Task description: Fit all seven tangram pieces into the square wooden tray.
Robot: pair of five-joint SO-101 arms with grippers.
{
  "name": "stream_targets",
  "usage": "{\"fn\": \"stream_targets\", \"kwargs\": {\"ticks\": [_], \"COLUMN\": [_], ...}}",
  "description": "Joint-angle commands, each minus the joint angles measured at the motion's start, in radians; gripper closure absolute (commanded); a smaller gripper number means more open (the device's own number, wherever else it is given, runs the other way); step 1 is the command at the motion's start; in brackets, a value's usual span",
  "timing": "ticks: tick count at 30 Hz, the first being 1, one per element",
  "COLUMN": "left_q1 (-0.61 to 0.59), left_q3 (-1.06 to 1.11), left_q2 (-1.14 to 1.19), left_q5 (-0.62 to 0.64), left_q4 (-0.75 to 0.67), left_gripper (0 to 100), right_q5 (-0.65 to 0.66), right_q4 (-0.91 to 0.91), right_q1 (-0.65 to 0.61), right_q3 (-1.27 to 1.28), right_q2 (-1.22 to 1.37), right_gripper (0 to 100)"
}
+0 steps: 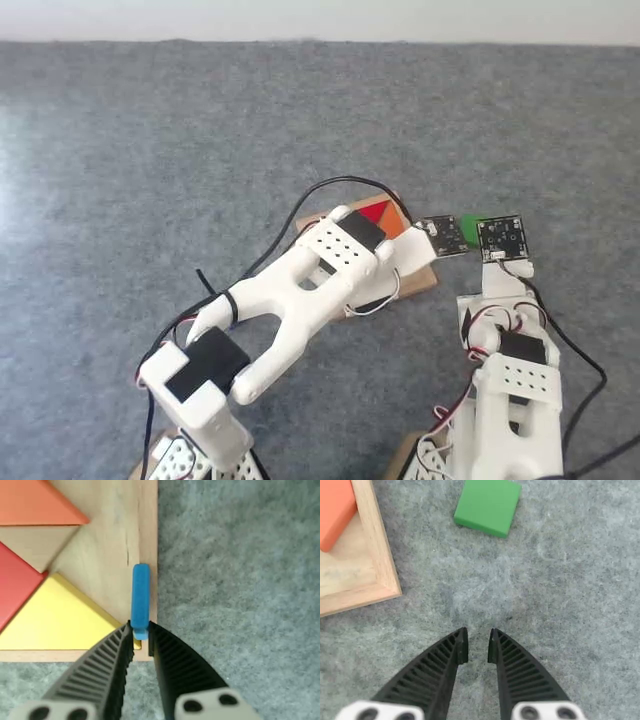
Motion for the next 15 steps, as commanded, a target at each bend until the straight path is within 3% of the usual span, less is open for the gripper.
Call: {"fn": "stream_targets", "kwargs": {"ticks": [1,8,15], "left_q1": [-0.018,-0.077,-0.077], "left_q3": [-0.012,-0.012,-0.012], "left_q2": [-0.054,-0.060,-0.063], "left_q5": [-0.008,-0.008,-0.012], "left_q4": [-0.017,-0.011,-0.014], "left_gripper": [98,89,89], "right_q5": [0.011,0.011,0.011], "right_q4": [-0.021,-0.021,-0.021], "right_q1": [-0.001,-0.001,-0.001], "right_q3": [-0.009,-0.009,-0.009], "right_q2": [-0.025,-0.025,-0.025], "right_gripper": [91.9,91.9,91.9]}}
